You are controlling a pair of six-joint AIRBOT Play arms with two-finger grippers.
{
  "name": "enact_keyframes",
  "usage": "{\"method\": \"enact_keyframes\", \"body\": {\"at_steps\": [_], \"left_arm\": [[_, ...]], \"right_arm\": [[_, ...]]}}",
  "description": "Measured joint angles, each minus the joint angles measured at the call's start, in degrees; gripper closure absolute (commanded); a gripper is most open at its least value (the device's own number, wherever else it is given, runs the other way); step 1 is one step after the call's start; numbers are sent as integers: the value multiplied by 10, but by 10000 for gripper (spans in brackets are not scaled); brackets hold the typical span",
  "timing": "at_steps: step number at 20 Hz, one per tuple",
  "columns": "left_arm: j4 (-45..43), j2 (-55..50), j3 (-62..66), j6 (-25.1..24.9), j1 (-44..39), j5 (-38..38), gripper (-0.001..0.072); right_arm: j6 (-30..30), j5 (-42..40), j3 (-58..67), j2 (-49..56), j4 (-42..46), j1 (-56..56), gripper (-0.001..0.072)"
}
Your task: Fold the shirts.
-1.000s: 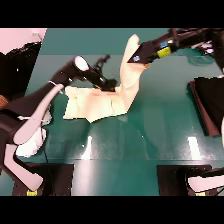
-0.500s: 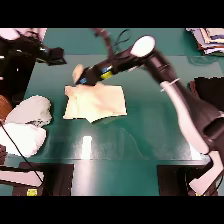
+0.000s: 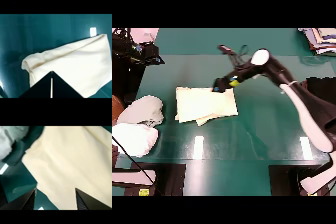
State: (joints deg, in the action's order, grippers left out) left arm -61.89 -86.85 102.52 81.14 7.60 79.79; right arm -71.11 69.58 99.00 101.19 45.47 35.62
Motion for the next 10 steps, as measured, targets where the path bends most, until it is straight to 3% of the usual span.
{"method": "enact_keyframes", "body": {"at_steps": [1, 3, 10], "left_arm": [[1, 0, 0, 0, 1, 0, 678], [5, 0, 0, -1, 2, 2, 678], [9, 0, 0, -5, -1, -7, 679]], "right_arm": [[-11, 5, -34, -14, 10, -24, 158], [-37, 4, -100, -35, 22, -72, 70], [-65, -47, -238, -29, -28, -136, 63]]}}
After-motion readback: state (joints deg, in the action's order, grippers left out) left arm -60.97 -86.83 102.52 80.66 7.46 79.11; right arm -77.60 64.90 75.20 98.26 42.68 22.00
